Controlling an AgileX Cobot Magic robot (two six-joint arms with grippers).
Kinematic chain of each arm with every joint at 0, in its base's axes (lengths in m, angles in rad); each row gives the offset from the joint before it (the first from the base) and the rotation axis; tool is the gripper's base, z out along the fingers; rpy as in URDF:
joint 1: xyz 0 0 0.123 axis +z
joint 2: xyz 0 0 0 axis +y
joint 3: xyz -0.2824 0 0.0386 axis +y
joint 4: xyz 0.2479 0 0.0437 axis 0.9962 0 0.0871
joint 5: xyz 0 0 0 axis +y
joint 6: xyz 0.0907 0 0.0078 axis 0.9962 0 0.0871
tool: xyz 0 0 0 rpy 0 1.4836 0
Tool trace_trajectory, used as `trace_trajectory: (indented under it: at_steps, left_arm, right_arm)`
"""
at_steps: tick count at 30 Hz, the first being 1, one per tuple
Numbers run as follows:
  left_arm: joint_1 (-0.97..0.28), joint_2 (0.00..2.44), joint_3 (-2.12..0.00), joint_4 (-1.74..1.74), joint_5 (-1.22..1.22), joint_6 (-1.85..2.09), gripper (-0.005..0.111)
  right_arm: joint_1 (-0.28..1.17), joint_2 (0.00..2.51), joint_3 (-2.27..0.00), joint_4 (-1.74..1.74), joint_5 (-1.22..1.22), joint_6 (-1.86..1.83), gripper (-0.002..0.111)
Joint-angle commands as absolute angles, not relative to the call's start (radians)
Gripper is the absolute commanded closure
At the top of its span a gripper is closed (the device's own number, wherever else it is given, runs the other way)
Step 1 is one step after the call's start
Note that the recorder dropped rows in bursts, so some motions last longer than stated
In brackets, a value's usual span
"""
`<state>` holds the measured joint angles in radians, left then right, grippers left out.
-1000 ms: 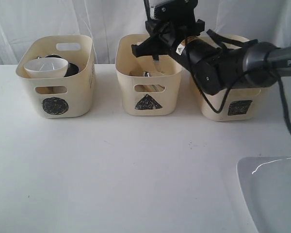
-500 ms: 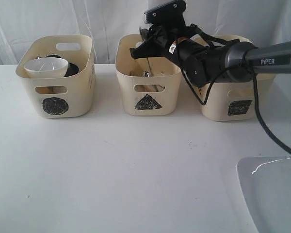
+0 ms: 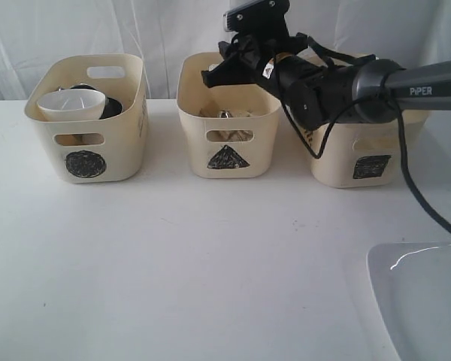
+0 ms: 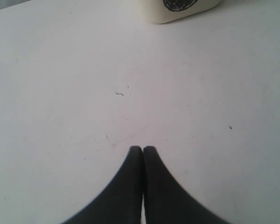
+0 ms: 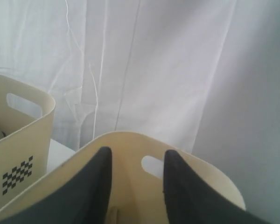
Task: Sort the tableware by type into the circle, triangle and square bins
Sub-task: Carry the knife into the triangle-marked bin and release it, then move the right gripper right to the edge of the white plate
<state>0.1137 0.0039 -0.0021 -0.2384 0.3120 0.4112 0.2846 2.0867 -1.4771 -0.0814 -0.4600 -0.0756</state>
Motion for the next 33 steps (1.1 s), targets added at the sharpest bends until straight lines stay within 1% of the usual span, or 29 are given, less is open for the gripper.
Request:
trace_trajectory:
  at_steps: [1,6,17,19,20,24,25,33]
  left_arm:
    - [0.115,0.000,0.000,-0.247,0.315,0.412,0.107]
    - [0.115,0.000,0.000,-0.247,0.315,0.412,0.107]
    - [0.115,0.000,0.000,-0.247,0.315,0.412,0.107]
    - [0.115,0.000,0.000,-0.247,0.315,0.412,0.107]
    - [0.115,0.000,0.000,-0.247,0.315,0.412,0.107]
    - [0.115,0.000,0.000,-0.247,0.315,0.412,0.107]
    - [0.115,0.000,0.000,-0.247,0.315,0.412,0.107]
    - [0.115,0.000,0.000,-0.247,0.315,0.412,0.107]
  right_arm:
    - [0.278,2.001,-1.479,-0.078,-0.393,-0.084,0.072]
    - [0.278,1.887,-1.479,-0.078,-0.172,-0.084,0.072]
    - [0.278,1.640,-1.479,-0.112,0.458,-0.135,0.073]
    - [0.278,1.589,-1.479,-0.132,0.529,-0.133,0.078]
    - [0.278,1.557,-1.477,-0.135,0.567,-0.128,0.082]
    - [0.278,1.423,-1.441,-0.181,0.701,-0.069,0.107]
    - [0.278,1.382,-1.405,-0.236,0.726,-0.013,0.108]
    - [0.226,1.058,-1.116,-0.666,0.906,0.533,0.108]
